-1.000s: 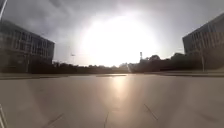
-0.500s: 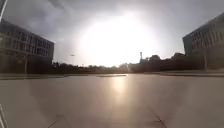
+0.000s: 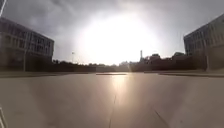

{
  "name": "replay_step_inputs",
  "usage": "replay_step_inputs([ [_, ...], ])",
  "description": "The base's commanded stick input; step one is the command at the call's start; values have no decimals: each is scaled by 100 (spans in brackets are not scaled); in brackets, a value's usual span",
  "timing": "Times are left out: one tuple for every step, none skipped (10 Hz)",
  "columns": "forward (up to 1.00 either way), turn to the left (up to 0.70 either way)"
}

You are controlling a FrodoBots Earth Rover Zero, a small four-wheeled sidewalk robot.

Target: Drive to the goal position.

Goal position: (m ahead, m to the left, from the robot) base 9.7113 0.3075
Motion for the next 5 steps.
replay_step_inputs([
  [70, 0],
  [70, 0],
  [70, 0],
  [70, 0],
  [70, 0],
])
